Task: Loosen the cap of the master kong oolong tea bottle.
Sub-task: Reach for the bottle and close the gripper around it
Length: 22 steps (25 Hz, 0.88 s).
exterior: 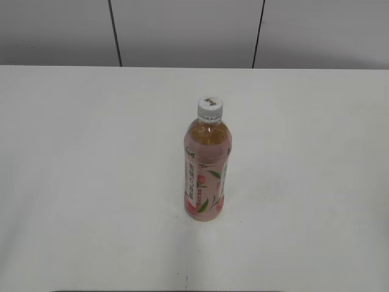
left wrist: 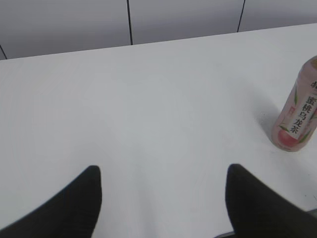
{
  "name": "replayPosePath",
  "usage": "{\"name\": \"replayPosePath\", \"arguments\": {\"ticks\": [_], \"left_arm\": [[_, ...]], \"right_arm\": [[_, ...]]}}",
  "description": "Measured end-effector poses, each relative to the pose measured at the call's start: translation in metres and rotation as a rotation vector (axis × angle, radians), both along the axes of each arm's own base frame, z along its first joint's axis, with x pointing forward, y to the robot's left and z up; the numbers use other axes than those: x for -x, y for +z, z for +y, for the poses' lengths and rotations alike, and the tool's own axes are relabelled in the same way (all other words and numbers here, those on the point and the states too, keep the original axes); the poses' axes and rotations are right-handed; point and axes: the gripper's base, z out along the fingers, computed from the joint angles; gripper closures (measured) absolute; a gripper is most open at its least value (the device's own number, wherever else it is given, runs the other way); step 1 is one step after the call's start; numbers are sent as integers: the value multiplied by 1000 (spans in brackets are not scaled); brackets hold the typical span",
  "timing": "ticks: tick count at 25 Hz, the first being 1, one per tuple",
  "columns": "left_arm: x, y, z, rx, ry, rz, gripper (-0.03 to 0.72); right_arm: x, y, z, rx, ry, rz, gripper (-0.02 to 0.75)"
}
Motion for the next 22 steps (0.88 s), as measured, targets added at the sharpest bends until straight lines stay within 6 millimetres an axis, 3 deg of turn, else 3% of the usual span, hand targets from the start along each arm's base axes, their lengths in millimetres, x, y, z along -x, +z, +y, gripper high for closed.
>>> {"name": "replayPosePath", "arguments": {"ticks": [22], "left_arm": [[0,0,0,0,0,0,219]], "right_arm": [[0,0,0,0,0,0,247]]}}
